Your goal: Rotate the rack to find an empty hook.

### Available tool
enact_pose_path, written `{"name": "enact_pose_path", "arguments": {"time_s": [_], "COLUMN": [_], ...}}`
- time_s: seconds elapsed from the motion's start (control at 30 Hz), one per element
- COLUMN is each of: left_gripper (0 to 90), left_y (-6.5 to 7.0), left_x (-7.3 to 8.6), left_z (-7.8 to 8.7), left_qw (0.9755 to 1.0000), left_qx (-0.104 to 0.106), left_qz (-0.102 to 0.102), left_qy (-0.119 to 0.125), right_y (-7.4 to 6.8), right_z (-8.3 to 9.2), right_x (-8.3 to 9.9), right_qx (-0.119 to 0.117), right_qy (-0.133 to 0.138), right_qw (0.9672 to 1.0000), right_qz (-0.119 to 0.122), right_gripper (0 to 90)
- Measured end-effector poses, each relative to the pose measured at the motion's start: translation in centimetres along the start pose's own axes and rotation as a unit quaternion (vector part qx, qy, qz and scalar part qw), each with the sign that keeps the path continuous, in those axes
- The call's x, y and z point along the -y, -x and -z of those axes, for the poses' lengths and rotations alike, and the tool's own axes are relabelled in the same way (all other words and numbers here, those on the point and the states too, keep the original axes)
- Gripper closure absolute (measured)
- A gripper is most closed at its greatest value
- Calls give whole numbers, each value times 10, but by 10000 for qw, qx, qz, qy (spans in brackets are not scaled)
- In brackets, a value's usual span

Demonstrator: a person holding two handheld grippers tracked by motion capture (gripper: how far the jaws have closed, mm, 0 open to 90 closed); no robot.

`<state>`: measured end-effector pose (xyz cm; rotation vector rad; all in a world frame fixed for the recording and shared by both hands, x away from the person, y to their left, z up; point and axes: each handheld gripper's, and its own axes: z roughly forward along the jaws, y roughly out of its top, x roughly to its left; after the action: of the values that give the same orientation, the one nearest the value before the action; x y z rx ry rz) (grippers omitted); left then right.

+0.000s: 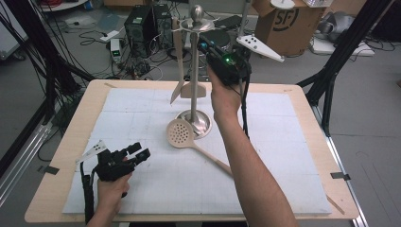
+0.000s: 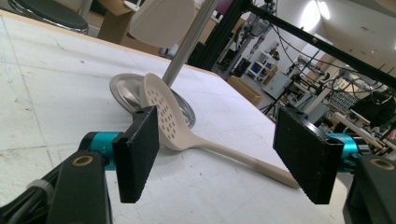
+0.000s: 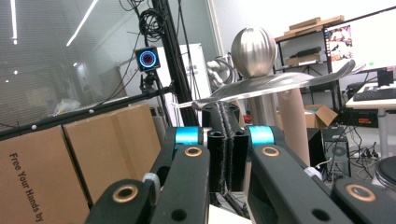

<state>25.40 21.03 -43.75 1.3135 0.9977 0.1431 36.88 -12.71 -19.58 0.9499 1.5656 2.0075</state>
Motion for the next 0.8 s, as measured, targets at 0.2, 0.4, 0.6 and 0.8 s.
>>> {"name": "enact_pose_path", "arguments": {"time_s": [0.2,0.4,0.6,0.8], "left_gripper": [321,321,321,321], "left_y": [0,-1,0,0], "left_x": [0,0,0,0], "left_z": [0,-1,-1,-1], "left_qw": [10000,10000,10000,10000], "left_qx": [1,0,0,7], "left_qz": [-4,-15,-6,-14], "left_qy": [4,-17,-15,-31], "right_y": [-2,-3,-5,-5], "right_z": [1,2,0,0], "right_x": [-1,-4,-3,-3], "right_qx": [-2,-20,-58,-51], "right_qy": [41,35,4,-28], "right_qw": [10000,10000,10000,10000], "right_qz": [3,53,35,53], "right_gripper": [900,900,900,900]}}
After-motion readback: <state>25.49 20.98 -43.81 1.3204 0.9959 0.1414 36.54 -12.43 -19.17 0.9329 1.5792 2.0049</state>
